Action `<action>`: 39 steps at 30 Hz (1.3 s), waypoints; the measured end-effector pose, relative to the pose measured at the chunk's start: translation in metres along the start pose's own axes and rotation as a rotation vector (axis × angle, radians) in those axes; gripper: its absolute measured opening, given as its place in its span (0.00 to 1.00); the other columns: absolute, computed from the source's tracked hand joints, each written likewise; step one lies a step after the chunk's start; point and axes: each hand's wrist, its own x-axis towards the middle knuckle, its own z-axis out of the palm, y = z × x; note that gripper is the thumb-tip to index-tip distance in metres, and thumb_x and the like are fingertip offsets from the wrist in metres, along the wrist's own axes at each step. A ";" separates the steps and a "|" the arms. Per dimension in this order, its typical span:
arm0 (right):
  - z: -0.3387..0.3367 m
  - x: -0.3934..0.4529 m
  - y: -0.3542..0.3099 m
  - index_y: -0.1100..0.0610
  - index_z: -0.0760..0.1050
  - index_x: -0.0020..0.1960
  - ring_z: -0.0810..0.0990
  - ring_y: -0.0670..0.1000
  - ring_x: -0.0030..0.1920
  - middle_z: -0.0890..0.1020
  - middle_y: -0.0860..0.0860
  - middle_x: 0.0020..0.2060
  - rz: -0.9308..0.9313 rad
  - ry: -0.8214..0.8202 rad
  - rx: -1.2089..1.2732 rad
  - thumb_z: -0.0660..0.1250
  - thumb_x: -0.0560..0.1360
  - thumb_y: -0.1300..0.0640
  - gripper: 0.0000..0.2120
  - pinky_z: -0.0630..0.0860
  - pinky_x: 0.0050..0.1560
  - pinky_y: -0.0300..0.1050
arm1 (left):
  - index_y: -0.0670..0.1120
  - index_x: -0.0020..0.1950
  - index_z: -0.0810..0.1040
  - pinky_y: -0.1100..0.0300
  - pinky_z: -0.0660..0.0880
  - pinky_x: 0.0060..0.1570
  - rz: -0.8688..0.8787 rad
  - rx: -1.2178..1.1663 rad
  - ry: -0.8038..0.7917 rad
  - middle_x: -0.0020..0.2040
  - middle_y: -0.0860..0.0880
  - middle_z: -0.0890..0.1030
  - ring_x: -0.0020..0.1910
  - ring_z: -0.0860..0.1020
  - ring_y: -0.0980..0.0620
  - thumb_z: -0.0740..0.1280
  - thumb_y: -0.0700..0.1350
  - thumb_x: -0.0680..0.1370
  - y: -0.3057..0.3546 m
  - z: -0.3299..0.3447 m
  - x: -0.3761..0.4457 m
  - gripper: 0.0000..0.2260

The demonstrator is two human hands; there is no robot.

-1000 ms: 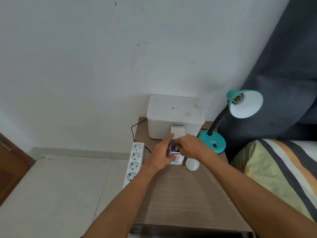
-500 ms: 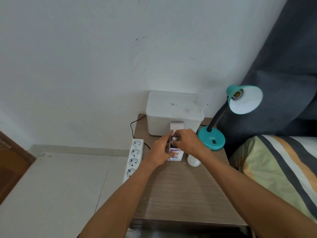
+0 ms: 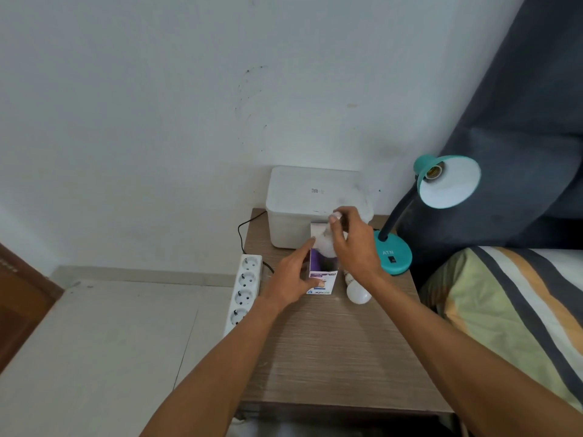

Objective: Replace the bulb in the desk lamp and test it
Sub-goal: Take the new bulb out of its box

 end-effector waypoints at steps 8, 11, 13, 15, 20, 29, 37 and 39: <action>-0.005 0.015 0.022 0.59 0.80 0.54 0.82 0.49 0.34 0.82 0.50 0.39 0.452 0.063 0.153 0.63 0.81 0.52 0.11 0.80 0.41 0.43 | 0.59 0.83 0.49 0.47 0.77 0.66 -0.092 0.022 0.008 0.69 0.49 0.80 0.67 0.78 0.51 0.82 0.48 0.70 0.001 0.003 -0.003 0.53; -0.002 0.016 0.029 0.55 0.79 0.58 0.83 0.52 0.36 0.85 0.52 0.41 0.561 -0.034 0.301 0.65 0.80 0.47 0.13 0.83 0.48 0.50 | 0.59 0.83 0.49 0.45 0.77 0.66 -0.094 0.031 0.000 0.69 0.49 0.79 0.67 0.78 0.50 0.82 0.50 0.69 0.001 0.002 -0.001 0.53; -0.002 0.016 0.029 0.55 0.81 0.57 0.83 0.52 0.36 0.85 0.54 0.42 0.569 -0.080 0.379 0.66 0.80 0.48 0.13 0.82 0.45 0.49 | 0.56 0.83 0.51 0.47 0.76 0.67 -0.083 0.036 0.002 0.70 0.50 0.79 0.68 0.78 0.50 0.83 0.50 0.69 0.000 0.001 0.000 0.53; -0.005 0.015 0.028 0.56 0.83 0.53 0.82 0.51 0.37 0.85 0.54 0.42 0.552 -0.074 0.407 0.68 0.79 0.50 0.11 0.82 0.44 0.48 | 0.55 0.83 0.52 0.47 0.76 0.67 -0.082 0.029 0.002 0.70 0.50 0.79 0.68 0.78 0.51 0.83 0.50 0.68 0.000 0.000 0.000 0.53; -0.018 0.006 0.038 0.55 0.84 0.48 0.83 0.51 0.38 0.86 0.54 0.44 0.518 -0.159 0.416 0.73 0.75 0.56 0.03 0.83 0.46 0.51 | 0.55 0.83 0.54 0.47 0.76 0.68 -0.093 0.008 0.003 0.71 0.49 0.77 0.69 0.77 0.51 0.83 0.47 0.68 0.002 0.000 -0.001 0.52; -0.018 -0.024 0.053 0.50 0.83 0.48 0.81 0.47 0.50 0.83 0.47 0.48 0.317 -0.286 0.118 0.75 0.73 0.56 0.05 0.79 0.40 0.37 | 0.51 0.83 0.56 0.46 0.77 0.67 -0.108 -0.012 -0.010 0.72 0.46 0.76 0.69 0.77 0.49 0.83 0.44 0.69 0.010 0.000 -0.004 0.50; -0.008 -0.035 0.056 0.53 0.82 0.55 0.79 0.48 0.55 0.82 0.50 0.52 0.243 -0.257 0.084 0.73 0.75 0.53 0.10 0.80 0.42 0.35 | 0.48 0.83 0.57 0.52 0.77 0.68 -0.110 -0.020 -0.006 0.73 0.46 0.76 0.69 0.77 0.50 0.82 0.43 0.70 0.014 0.000 -0.005 0.48; -0.007 -0.035 0.055 0.53 0.82 0.56 0.79 0.48 0.55 0.83 0.50 0.52 0.236 -0.237 0.071 0.73 0.75 0.54 0.10 0.81 0.44 0.37 | 0.47 0.83 0.57 0.52 0.76 0.68 -0.110 -0.016 -0.004 0.73 0.46 0.76 0.69 0.77 0.49 0.82 0.42 0.70 0.015 0.000 -0.005 0.48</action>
